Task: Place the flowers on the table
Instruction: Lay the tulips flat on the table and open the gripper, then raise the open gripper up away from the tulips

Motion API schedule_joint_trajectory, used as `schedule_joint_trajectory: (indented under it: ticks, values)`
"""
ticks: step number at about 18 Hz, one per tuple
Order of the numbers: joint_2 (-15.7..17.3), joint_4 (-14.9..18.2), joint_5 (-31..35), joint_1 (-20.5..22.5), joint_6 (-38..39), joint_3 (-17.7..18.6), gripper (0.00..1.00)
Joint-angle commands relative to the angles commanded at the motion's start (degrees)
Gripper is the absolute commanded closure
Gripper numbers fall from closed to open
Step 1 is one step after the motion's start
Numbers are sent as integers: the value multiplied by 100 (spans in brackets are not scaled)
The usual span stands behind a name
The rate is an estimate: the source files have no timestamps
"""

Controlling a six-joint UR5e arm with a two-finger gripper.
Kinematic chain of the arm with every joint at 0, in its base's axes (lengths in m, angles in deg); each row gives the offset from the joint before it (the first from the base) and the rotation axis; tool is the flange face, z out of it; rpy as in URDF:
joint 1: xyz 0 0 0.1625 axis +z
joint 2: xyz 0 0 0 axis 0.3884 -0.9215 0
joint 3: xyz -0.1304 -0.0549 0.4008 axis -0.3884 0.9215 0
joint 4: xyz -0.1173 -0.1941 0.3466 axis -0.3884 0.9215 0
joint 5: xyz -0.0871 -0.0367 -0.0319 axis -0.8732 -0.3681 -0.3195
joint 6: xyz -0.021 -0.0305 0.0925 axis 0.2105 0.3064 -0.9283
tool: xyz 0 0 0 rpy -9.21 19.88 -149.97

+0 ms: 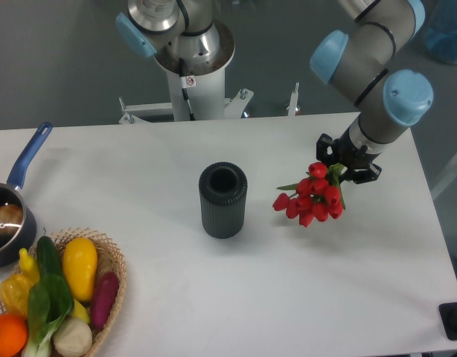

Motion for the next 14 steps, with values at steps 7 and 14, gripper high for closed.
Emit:
schedule_joint_trajectory:
  ticks: [7, 14]
  values:
    - [-27, -202, 53, -35, 0, 62, 48]
    - [52, -351, 9, 44, -26, -9, 0]
